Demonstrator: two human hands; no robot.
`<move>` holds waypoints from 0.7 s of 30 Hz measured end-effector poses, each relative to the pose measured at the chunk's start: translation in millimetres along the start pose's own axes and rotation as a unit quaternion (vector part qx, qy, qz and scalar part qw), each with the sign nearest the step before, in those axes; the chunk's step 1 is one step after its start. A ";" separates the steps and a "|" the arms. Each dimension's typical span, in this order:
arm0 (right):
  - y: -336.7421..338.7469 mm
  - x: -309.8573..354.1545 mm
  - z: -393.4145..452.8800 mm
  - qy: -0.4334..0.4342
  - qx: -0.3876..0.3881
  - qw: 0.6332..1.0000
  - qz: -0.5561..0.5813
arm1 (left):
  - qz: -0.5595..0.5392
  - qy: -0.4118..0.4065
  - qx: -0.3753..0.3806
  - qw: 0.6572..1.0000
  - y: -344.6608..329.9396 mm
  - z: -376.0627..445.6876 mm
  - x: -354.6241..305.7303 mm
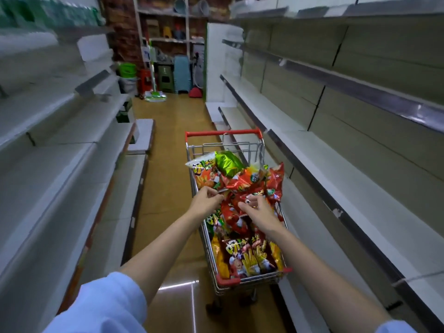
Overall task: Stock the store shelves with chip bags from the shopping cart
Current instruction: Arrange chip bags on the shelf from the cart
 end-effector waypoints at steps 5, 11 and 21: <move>9.6 -45.9 73.3 -0.075 -0.009 0.997 -0.015 | 0.023 0.039 0.056 0.997 -36.8 73.8 20.9; 25.3 -91.3 160.9 -0.126 -0.022 0.992 0.015 | 0.070 0.041 0.082 0.993 -82.2 166.4 29.1; 40.9 -171.5 289.9 -0.251 -0.060 0.965 0.049 | 0.171 0.070 0.053 0.981 -149.3 316.2 44.0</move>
Point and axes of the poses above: each hand's wrist, its own z-axis towards the middle knuckle, its own y-axis out of the back of the hand, x = y × z, the point moved 3 cm from there along z, towards the middle knuckle, and after that the axes turned 14 degrees about -z, right-handed, at the moved point
